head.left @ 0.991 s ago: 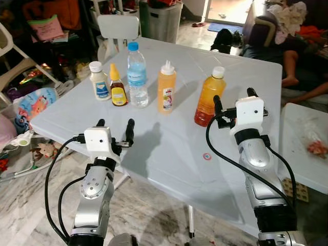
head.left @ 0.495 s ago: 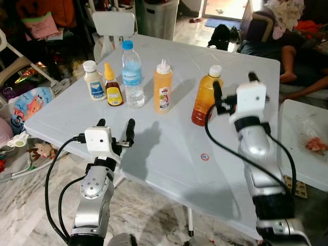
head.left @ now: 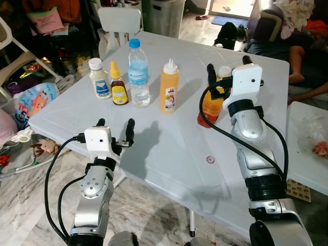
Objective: Restocking fridge
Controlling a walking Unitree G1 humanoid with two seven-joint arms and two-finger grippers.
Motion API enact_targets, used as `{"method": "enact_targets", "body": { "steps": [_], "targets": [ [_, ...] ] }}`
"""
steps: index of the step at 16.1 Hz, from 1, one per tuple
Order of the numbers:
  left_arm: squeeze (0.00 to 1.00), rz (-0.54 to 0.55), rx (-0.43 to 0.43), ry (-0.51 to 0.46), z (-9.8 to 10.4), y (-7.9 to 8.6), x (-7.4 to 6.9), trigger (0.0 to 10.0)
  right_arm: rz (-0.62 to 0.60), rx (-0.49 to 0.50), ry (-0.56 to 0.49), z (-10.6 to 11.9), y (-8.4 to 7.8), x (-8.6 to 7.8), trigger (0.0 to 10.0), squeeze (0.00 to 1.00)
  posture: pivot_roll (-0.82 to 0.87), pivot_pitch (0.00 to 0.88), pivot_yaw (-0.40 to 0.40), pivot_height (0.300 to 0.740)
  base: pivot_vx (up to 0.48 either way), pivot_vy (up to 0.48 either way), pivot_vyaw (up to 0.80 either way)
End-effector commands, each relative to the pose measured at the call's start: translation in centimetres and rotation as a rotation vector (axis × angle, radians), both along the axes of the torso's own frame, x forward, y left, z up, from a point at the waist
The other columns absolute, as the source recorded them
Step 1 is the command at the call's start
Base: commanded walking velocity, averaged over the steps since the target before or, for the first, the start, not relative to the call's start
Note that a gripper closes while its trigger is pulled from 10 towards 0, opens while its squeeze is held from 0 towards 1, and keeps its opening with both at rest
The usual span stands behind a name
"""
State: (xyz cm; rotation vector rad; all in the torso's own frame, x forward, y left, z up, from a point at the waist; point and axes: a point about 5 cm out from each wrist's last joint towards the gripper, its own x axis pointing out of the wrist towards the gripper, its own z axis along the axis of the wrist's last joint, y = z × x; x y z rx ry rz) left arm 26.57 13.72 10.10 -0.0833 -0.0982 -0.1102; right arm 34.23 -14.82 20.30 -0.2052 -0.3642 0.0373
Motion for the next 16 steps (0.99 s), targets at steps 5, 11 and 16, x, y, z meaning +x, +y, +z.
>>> {"method": "enact_targets", "body": {
  "steps": [5, 11, 16],
  "targets": [
    [0.00, -0.025, 0.006, -0.013, 0.4, -0.3, 0.1, 10.0, -0.038, 0.052, 0.012, 0.2, -0.8, 0.8, 10.0, 0.00, -0.05, 0.019, 0.007, 0.740, 0.000, 0.000, 0.00],
    [0.00, -0.028, 0.008, -0.009, 0.4, -0.3, -0.1, 10.0, -0.020, 0.112, 0.046, 0.1, -0.4, 2.2, 9.3, 0.00, -0.04, 0.027, 0.008, 0.740, 0.000, 0.000, 0.00],
    [0.00, -0.030, 0.007, 0.000, 0.2, -0.3, -0.3, 10.0, -0.006, 0.154, 0.046, 0.4, 0.4, 2.8, 0.0, 0.00, -0.03, 0.033, 0.007, 0.740, 0.000, 0.000, 0.00]
  ]
}}
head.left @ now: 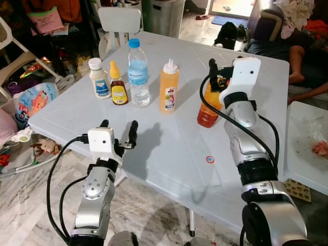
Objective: Restocking fridge
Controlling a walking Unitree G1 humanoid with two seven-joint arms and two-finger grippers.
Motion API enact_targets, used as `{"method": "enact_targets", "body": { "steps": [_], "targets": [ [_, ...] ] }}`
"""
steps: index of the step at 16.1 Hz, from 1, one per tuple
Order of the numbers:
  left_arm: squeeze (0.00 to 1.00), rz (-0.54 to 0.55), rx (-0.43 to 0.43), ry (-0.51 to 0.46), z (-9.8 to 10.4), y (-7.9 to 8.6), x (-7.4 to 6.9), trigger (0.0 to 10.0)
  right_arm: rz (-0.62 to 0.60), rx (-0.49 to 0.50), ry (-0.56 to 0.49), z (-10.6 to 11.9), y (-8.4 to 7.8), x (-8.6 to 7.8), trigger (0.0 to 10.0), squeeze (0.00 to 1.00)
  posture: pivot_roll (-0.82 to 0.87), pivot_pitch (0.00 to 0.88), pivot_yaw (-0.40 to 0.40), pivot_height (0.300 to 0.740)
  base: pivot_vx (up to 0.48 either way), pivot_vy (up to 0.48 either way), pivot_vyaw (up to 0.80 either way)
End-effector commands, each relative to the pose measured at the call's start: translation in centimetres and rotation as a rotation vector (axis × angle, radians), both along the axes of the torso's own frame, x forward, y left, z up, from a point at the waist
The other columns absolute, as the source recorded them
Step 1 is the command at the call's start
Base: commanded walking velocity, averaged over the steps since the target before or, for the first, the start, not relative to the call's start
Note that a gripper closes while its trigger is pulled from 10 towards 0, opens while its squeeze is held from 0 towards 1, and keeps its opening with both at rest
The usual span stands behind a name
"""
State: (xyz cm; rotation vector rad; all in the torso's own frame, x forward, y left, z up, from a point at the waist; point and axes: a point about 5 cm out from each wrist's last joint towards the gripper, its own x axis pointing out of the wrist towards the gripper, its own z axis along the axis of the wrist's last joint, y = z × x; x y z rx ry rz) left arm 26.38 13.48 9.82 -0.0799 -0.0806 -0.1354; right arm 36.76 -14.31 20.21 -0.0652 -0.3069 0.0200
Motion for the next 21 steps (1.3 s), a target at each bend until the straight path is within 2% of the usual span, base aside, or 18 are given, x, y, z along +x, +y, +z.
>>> {"method": "enact_targets", "body": {
  "steps": [1, 7, 13, 21],
  "targets": [
    [0.00, -0.004, 0.001, -0.014, 0.46, -0.07, -0.10, 10.0, -0.012, 0.022, -0.001, 0.31, -0.12, 0.28, 0.0, 0.00, -0.03, 0.033, 0.007, 0.740, 0.000, 0.000, 0.00],
    [0.00, -0.007, -0.003, -0.008, 0.38, -0.22, -0.14, 10.0, -0.033, 0.027, 0.026, -0.17, -0.68, 0.30, 0.0, 0.00, -0.04, 0.039, 0.004, 0.740, 0.000, 0.000, 0.00],
    [0.00, -0.005, -0.004, 0.000, 0.31, -0.24, -0.17, 10.0, -0.033, 0.035, 0.038, -0.37, -0.55, 0.37, 0.0, 0.00, -0.04, 0.039, 0.003, 0.740, 0.000, 0.000, 0.00],
    [0.00, -0.004, 0.010, 0.014, 0.17, -0.01, -0.08, 10.0, -0.001, 0.092, 0.096, -0.64, -0.50, -0.01, 0.0, 0.00, -0.03, 0.032, -0.002, 0.740, 0.000, 0.000, 0.00]
  ]
}}
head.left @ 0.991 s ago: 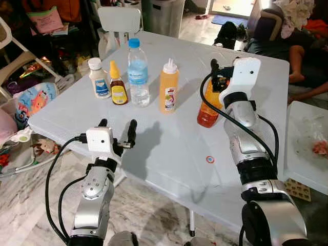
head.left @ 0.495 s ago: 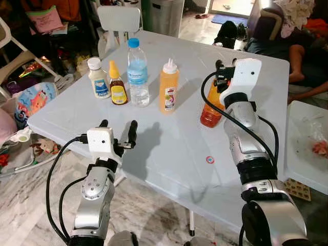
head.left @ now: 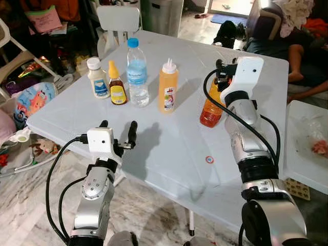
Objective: Restocking fridge
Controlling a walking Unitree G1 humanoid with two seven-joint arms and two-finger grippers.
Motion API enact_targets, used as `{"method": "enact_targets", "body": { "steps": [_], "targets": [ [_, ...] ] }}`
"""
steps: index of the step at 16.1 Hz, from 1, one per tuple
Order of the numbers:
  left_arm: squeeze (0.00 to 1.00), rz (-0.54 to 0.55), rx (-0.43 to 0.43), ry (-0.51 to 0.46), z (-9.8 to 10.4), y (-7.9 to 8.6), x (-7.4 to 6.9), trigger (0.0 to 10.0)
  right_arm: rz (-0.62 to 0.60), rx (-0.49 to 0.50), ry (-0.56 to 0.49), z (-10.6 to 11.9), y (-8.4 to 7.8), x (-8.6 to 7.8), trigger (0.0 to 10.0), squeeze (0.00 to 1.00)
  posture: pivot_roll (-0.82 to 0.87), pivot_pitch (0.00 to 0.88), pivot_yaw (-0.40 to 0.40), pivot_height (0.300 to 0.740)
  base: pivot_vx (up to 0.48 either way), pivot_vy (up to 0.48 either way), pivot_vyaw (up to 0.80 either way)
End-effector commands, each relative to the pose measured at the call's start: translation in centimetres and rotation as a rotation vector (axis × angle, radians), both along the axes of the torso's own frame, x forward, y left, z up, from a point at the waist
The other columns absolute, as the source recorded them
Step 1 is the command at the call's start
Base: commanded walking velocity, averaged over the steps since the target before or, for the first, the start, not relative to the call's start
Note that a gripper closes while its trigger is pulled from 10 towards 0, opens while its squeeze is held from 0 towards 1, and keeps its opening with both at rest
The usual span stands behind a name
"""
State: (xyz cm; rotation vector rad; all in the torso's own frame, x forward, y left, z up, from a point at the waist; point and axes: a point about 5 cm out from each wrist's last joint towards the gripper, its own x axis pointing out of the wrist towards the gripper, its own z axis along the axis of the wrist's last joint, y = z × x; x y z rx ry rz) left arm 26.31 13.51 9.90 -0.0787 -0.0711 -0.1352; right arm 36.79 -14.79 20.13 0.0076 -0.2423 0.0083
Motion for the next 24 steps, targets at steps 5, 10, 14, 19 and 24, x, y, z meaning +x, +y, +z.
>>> {"method": "enact_targets", "body": {
  "steps": [5, 10, 14, 19, 24],
  "targets": [
    [0.00, -0.006, 0.015, 0.015, -0.1, 0.0, 0.0, 10.0, 0.013, 0.056, 0.085, -1.6, 0.1, -1.2, 3.5, 0.00, -0.04, 0.029, -0.003, 0.740, 0.000, 0.000, 0.00],
    [0.00, -0.007, 0.024, 0.022, -0.1, 0.1, 0.2, 10.0, 0.029, 0.074, 0.171, -2.6, -0.1, -3.1, 10.0, 0.00, -0.04, 0.022, -0.004, 0.740, 0.000, 0.000, 0.00],
    [0.00, -0.015, 0.028, 0.032, -0.3, 0.0, 0.2, 10.0, 0.047, 0.084, 0.214, -3.4, 0.1, -4.4, 0.0, 0.00, -0.04, 0.021, 0.000, 0.740, 0.000, 0.000, 0.00],
    [0.00, -0.011, 0.028, 0.034, -0.2, 0.0, 0.4, 10.0, 0.050, 0.025, 0.226, -3.3, -0.3, -4.1, 10.0, 0.00, -0.04, 0.021, -0.002, 0.740, 0.000, 0.000, 0.00],
    [0.00, 0.082, 0.044, 0.060, -0.5, 0.5, 0.4, 10.0, 0.223, 0.011, 0.081, -1.0, 1.9, -3.9, 10.0, 0.00, -0.03, 0.024, -0.004, 0.740, 0.000, 0.000, 0.00]
  ]
}}
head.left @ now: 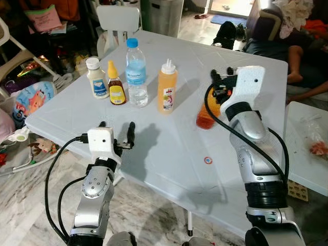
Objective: Restocking fridge
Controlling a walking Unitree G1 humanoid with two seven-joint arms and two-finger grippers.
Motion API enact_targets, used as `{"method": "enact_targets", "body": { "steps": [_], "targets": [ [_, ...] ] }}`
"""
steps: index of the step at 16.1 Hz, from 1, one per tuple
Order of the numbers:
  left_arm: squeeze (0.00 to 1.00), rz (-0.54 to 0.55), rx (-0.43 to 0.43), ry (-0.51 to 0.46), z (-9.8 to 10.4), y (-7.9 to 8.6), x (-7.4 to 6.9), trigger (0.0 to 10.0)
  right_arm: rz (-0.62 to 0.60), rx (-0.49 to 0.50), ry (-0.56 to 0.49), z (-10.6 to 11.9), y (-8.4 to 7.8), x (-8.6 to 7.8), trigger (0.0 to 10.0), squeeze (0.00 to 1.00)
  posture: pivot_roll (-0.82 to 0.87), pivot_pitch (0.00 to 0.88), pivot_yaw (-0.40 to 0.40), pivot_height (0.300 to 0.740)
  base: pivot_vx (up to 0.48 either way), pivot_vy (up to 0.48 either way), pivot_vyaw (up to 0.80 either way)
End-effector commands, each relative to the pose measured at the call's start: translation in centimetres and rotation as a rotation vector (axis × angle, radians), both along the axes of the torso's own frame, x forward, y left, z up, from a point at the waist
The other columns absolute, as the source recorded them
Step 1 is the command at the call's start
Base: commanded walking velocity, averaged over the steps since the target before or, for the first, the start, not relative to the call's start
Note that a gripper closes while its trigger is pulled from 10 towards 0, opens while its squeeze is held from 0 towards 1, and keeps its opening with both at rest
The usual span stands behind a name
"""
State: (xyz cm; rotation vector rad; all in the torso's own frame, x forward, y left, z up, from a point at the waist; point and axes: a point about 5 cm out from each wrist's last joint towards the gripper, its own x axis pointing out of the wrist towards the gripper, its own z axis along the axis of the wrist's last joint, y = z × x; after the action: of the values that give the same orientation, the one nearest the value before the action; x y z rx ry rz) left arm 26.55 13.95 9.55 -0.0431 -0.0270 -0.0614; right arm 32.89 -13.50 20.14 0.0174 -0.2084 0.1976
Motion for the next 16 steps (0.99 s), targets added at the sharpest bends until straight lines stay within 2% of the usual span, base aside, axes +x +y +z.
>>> {"method": "enact_targets", "body": {
  "steps": [1, 2, 3, 5, 6, 8, 12, 14, 16],
  "targets": [
    [0.00, 0.020, 0.006, 0.019, -0.2, 0.1, 0.1, 10.0, 0.060, 0.020, 0.050, -1.0, 0.8, -0.2, 10.0, 0.00, -0.02, 0.024, -0.006, 0.740, 0.000, 0.000, 0.00],
    [0.00, 0.037, -0.023, 0.046, -0.4, 0.3, 0.1, 10.0, 0.133, 0.023, 0.074, -2.0, 2.0, -1.6, 10.0, 0.00, -0.02, 0.030, -0.009, 0.740, 0.000, 0.000, 0.00],
    [0.00, 0.044, -0.046, 0.062, -0.6, 0.4, 0.2, 10.0, 0.172, 0.043, 0.100, -2.8, 2.4, -2.1, 10.0, 0.00, -0.03, 0.027, -0.012, 0.740, 0.000, 0.000, 0.00],
    [0.00, 0.068, -0.039, 0.073, -0.8, 0.5, 0.4, 10.0, 0.111, 0.037, 0.122, -4.3, 2.0, -2.7, 10.0, 0.00, -0.02, 0.023, -0.012, 0.740, 0.000, 0.000, 0.00],
    [0.00, 0.056, -0.050, 0.078, -0.7, 0.2, 0.5, 10.0, 0.073, 0.003, 0.152, -5.1, 1.9, -2.7, 10.0, 0.00, -0.02, 0.020, -0.013, 0.740, 0.000, 0.000, 0.00],
    [0.00, 0.046, -0.052, 0.083, -0.7, 0.1, 0.6, 10.0, 0.006, -0.073, 0.134, -5.0, 1.7, -2.5, 10.0, 0.00, -0.03, 0.017, -0.014, 0.740, 0.000, 0.266, 0.00],
    [0.00, 0.060, -0.078, 0.110, -0.9, -0.1, 0.6, 10.0, 0.036, 0.011, 0.146, -5.1, 1.0, -2.6, 10.0, 0.00, -0.03, 0.018, -0.017, 0.740, 0.000, 0.066, 0.00],
    [0.00, 0.062, -0.089, 0.125, -1.0, -0.2, 0.6, 10.0, 0.020, 0.058, 0.207, -6.0, 0.5, -2.5, 10.0, 0.00, -0.03, 0.018, -0.019, 0.740, -0.334, 0.000, 0.00],
    [0.00, 0.056, -0.094, 0.126, -0.9, -0.2, 0.6, 10.0, 0.001, 0.039, 0.206, -6.0, 0.3, -2.4, 10.0, 0.00, -0.03, 0.018, -0.020, 0.740, -0.347, 0.000, 0.00]
  ]
}}
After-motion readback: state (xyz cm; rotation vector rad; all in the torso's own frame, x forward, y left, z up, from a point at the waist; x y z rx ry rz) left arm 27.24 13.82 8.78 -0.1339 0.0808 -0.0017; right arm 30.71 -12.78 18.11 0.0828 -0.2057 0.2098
